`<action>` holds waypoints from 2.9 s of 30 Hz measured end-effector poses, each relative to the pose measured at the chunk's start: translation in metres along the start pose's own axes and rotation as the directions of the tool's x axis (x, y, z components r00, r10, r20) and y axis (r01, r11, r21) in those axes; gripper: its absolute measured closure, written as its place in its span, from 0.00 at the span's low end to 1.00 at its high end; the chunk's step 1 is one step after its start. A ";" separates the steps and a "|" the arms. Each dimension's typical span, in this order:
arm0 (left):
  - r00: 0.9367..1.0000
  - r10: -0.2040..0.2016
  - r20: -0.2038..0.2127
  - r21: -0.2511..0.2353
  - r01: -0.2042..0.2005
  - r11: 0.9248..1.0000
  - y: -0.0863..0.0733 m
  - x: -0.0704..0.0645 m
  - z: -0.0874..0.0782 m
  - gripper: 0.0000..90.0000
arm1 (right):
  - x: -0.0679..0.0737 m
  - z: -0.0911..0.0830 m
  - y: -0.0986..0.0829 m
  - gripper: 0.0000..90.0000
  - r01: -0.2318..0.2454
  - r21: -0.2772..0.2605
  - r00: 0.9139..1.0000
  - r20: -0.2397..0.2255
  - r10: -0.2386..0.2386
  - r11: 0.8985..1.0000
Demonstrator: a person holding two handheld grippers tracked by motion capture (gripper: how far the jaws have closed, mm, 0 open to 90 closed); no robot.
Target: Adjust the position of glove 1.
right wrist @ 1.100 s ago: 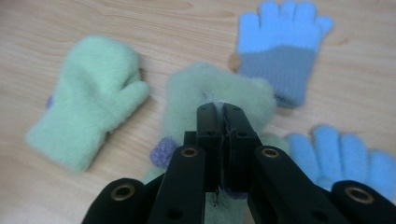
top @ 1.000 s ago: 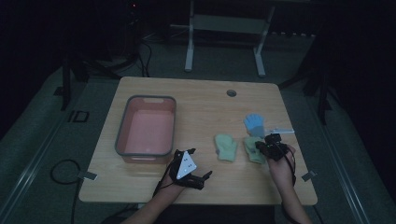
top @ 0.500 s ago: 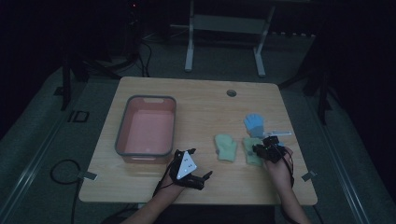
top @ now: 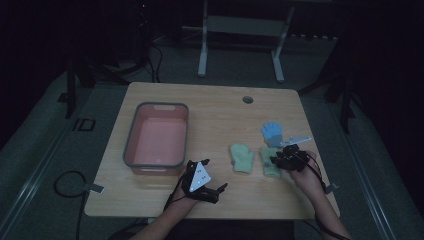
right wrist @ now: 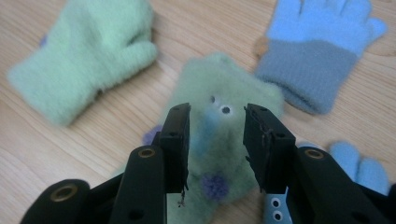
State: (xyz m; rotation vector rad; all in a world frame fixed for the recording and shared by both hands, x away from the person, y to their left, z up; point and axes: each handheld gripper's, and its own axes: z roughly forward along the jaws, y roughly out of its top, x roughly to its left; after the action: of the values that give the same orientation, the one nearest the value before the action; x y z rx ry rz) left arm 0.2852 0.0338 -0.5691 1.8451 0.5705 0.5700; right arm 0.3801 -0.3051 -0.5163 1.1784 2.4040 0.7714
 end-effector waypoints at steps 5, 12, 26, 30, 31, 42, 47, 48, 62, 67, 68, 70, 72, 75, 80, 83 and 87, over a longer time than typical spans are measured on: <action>1.000 0.000 0.000 0.000 0.000 1.000 0.000 0.000 0.000 0.02 | 0.000 0.009 -0.007 0.68 -0.005 0.047 1.000 -0.001 0.005 0.999; 1.000 0.003 -0.001 0.001 -0.003 1.000 0.000 -0.001 0.000 0.02 | -0.001 0.014 -0.014 0.81 -0.068 0.037 0.997 -0.026 0.069 0.997; 1.000 -0.003 -0.001 0.000 0.003 1.000 0.000 0.000 0.000 0.02 | 0.017 -0.025 0.012 0.93 -0.172 -0.091 0.983 0.044 0.177 0.981; 1.000 -0.001 -0.003 0.000 0.001 1.000 0.000 0.000 0.000 0.02 | 0.027 -0.039 0.033 0.93 -0.159 -0.111 0.984 0.065 0.166 0.981; 1.000 -0.001 -0.003 0.000 0.001 1.000 0.000 0.000 0.000 0.02 | 0.030 -0.040 0.037 0.93 -0.157 -0.119 0.984 0.068 0.166 0.980; 1.000 0.001 -0.004 -0.001 -0.001 1.000 0.000 0.000 0.000 0.02 | 0.067 -0.027 0.060 0.93 -0.155 -0.106 0.986 0.044 0.160 0.982; 1.000 0.001 -0.001 -0.001 -0.001 1.000 0.000 0.000 0.000 0.02 | 0.078 -0.020 0.064 0.93 -0.170 -0.094 0.984 0.035 0.174 0.981; 1.000 0.003 0.001 0.000 -0.003 1.000 0.000 0.000 0.000 0.02 | 0.081 -0.017 0.065 0.93 -0.172 -0.087 0.984 0.030 0.175 0.981; 1.000 0.007 -0.001 -0.006 -0.007 1.000 0.000 -0.001 -0.001 0.02 | 0.101 0.013 0.063 0.93 -0.180 -0.040 0.981 0.064 0.182 0.983; 1.000 0.008 0.004 -0.004 -0.008 1.000 0.000 -0.001 0.000 0.02 | 0.101 0.025 0.056 0.92 -0.188 -0.017 0.980 0.055 0.189 0.982; 1.000 0.007 0.006 -0.003 -0.007 1.000 0.000 -0.001 0.000 0.02 | 0.102 0.027 0.055 0.92 -0.184 -0.014 0.981 0.058 0.184 0.983; 1.000 0.004 0.006 -0.002 -0.004 1.000 0.000 -0.001 0.000 0.02 | 0.102 0.031 0.054 0.90 -0.190 -0.011 0.981 0.050 0.190 0.982; 1.000 0.005 0.002 -0.003 -0.005 1.000 0.000 -0.001 -0.001 0.02 | 0.101 0.034 0.052 0.87 -0.197 0.001 0.980 0.039 0.197 0.980; 1.000 0.011 -0.013 0.000 -0.011 1.000 0.000 -0.002 0.000 0.02 | 0.098 0.035 0.049 0.81 -0.202 -0.010 0.979 0.017 0.202 0.979; 1.000 -0.013 0.001 -0.002 0.013 1.000 0.000 0.001 0.001 0.02 | 0.095 0.026 0.048 0.72 -0.161 -0.034 0.987 -0.007 0.161 0.986; 0.999 -0.014 0.041 -0.004 0.014 1.000 0.001 0.003 0.003 0.02 | 0.090 0.019 0.047 0.70 -0.131 -0.054 0.991 -0.033 0.130 0.990; 0.999 -0.003 0.047 0.013 0.003 1.000 0.003 0.002 0.006 0.06 | 0.080 0.011 0.047 0.68 -0.085 -0.086 0.995 -0.056 0.081 0.993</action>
State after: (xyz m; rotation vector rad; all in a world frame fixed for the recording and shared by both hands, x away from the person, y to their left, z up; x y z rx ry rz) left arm 0.2914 0.0299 -0.5684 1.8645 0.5471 0.5210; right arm 0.3675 -0.2139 -0.5027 1.2440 2.3490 0.9361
